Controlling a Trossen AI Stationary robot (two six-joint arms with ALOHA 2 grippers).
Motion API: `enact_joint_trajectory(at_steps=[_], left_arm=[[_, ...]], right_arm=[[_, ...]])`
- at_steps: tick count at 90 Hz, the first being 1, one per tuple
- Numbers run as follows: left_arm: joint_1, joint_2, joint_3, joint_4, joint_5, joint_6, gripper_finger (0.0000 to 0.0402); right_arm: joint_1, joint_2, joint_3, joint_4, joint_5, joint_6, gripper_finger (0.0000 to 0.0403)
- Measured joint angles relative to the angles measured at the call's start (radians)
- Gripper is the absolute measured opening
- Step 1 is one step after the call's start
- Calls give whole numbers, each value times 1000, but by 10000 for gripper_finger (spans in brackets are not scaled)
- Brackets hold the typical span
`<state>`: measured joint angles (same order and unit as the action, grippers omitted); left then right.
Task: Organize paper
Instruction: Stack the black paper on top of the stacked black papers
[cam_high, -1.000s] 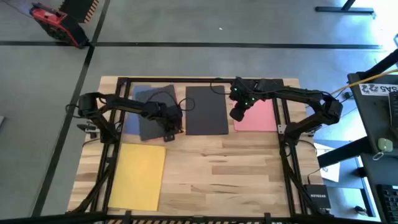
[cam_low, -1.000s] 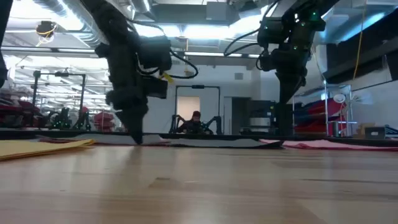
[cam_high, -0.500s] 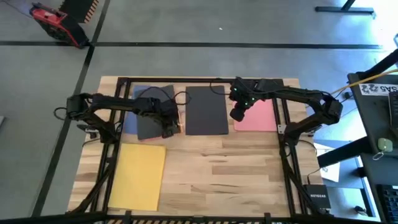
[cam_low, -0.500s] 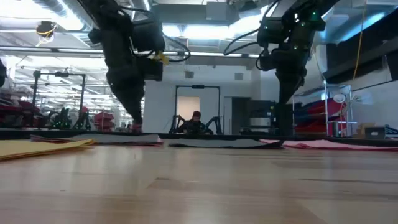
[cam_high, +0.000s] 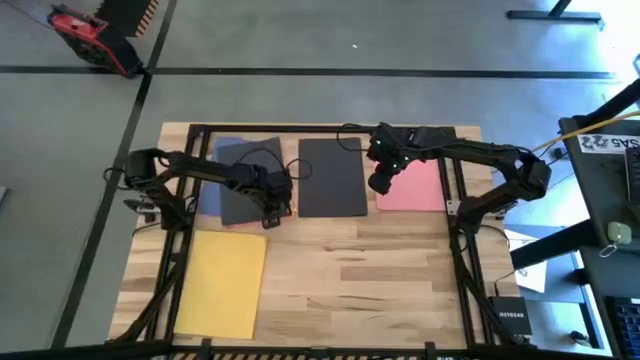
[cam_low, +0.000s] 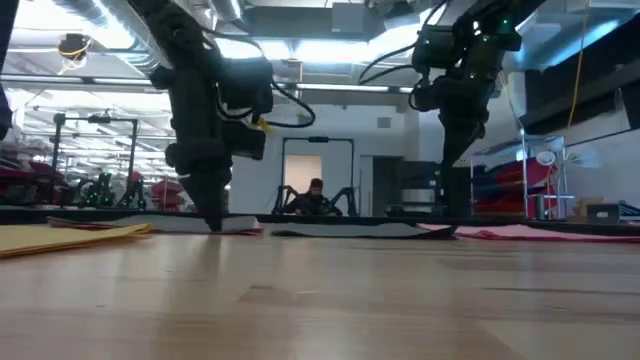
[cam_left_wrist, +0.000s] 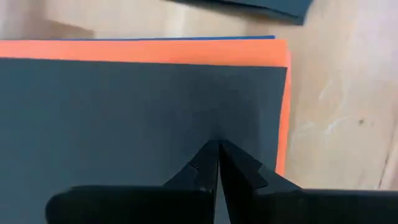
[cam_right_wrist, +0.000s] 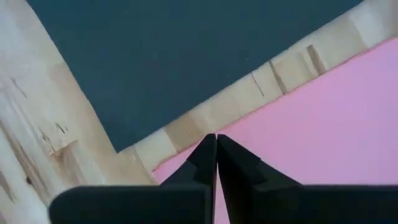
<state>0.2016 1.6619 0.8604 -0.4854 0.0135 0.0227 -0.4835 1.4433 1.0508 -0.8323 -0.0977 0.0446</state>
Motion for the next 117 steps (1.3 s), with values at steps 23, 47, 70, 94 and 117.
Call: enact_joint_trajectory(at_steps=[23, 47, 70, 94, 117], left_arm=[[-25, 10, 2, -3, -12, -23, 0], [-26, 11, 1, -90, -22, -15, 0], [-26, -40, -5, -129, -40, -61, 0], [-32, -209, 10, -183, -42, -227, 0], [-123, -383, 11, -337, -50, -493, 0]], right_arm=[[0, 0, 0, 1, 0, -20, 1], [0, 0, 0, 1, 0, -40, 1], [0, 0, 0, 6, 11, -60, 1], [-1, 0, 13, 49, 11, -102, 1], [15, 0, 36, 106, 7, -109, 1]])
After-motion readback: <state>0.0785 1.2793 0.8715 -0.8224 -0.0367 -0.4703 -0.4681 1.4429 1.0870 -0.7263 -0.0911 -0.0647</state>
